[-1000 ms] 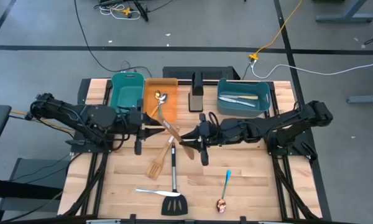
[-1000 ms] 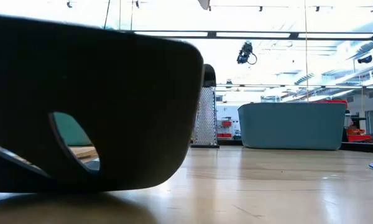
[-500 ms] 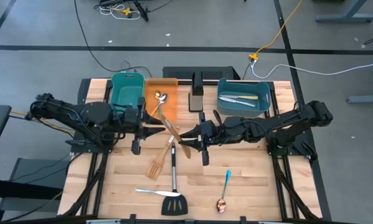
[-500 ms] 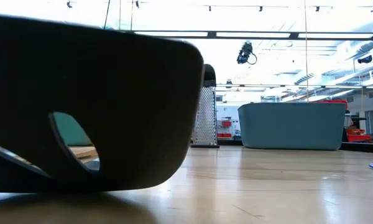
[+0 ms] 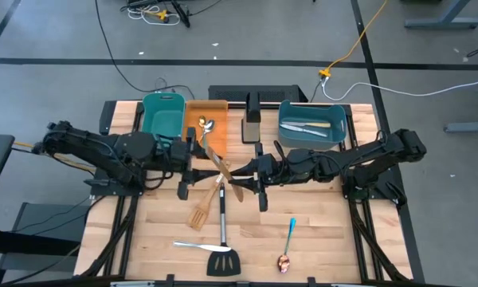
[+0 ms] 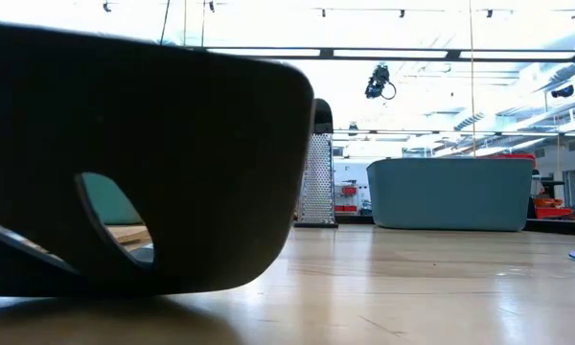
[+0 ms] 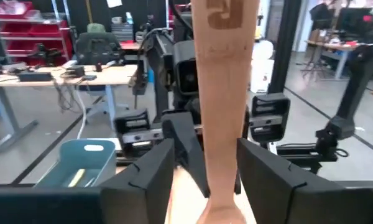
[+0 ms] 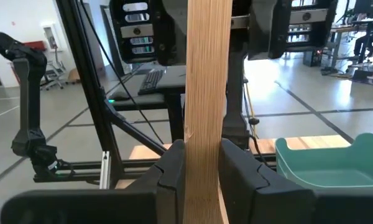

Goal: Pick & Place Kitchen Items
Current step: Put the right brown spatula into the green bin, then put the brown spatula into the green bin

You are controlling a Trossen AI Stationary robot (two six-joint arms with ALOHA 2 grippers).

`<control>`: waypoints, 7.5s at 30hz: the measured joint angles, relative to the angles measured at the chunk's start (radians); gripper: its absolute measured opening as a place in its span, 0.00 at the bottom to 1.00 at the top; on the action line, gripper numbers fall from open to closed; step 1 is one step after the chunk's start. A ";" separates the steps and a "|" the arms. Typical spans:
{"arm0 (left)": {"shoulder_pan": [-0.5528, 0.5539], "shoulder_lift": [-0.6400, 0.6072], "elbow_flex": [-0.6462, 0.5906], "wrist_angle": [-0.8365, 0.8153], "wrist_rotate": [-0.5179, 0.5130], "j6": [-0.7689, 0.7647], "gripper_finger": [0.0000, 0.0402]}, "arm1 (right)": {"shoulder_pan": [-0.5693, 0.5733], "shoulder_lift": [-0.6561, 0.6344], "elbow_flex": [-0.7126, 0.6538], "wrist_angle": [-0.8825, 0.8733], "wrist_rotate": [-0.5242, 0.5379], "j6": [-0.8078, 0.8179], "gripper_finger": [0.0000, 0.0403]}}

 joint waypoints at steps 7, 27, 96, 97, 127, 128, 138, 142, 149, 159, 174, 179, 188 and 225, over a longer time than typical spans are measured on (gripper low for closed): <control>0.004 0.046 0.000 0.100 0.102 0.003 0.51 | 0.001 0.000 0.000 -0.005 0.008 -0.001 0.19; 0.022 0.047 0.000 0.083 0.073 0.014 0.24 | 0.000 0.000 0.000 -0.039 0.034 0.010 0.19; 0.380 -0.361 -0.001 -1.136 -0.659 -0.582 0.24 | 0.036 0.004 0.000 -0.300 0.026 0.156 0.24; 0.406 -0.361 -0.001 -1.137 -0.643 -0.582 0.24 | 0.036 0.004 0.000 -0.300 0.026 0.156 0.24; 1.082 -0.111 -0.001 -1.028 -0.189 -0.233 0.24 | 0.073 0.005 -0.001 -0.309 0.026 0.156 0.24; 1.095 -0.102 -0.001 -1.024 -0.175 -0.232 0.24 | 0.075 0.005 -0.001 -0.309 0.026 0.156 0.24; 1.183 -0.014 -0.001 -0.999 -0.066 -0.215 0.24 | 0.075 0.005 -0.001 -0.315 0.026 0.152 0.24; 1.183 0.024 0.000 -0.999 -0.064 -0.215 0.24 | 0.075 0.005 -0.001 -0.320 0.026 0.152 0.24; 1.183 0.068 0.000 -0.995 -0.101 -0.231 0.34 | 0.075 0.005 -0.001 -0.330 0.026 0.151 0.24; 1.183 0.079 0.000 -0.983 -0.113 -0.240 0.41 | 0.075 0.005 -0.001 -0.335 0.026 0.146 0.24; 1.135 0.065 0.000 -1.030 0.093 -0.189 0.35 | 0.075 0.005 -0.001 -0.345 0.026 0.147 0.24; 1.072 0.065 0.000 -1.111 0.158 -0.219 0.35 | 0.075 0.005 -0.001 -0.345 0.026 0.148 0.24; 0.886 0.064 0.000 -1.157 0.157 -0.346 0.35 | 0.075 0.005 -0.001 -0.345 0.026 0.161 0.24; 0.043 0.280 0.000 -1.025 0.137 -0.875 0.35 | 0.075 0.005 -0.001 -0.406 0.026 0.182 0.24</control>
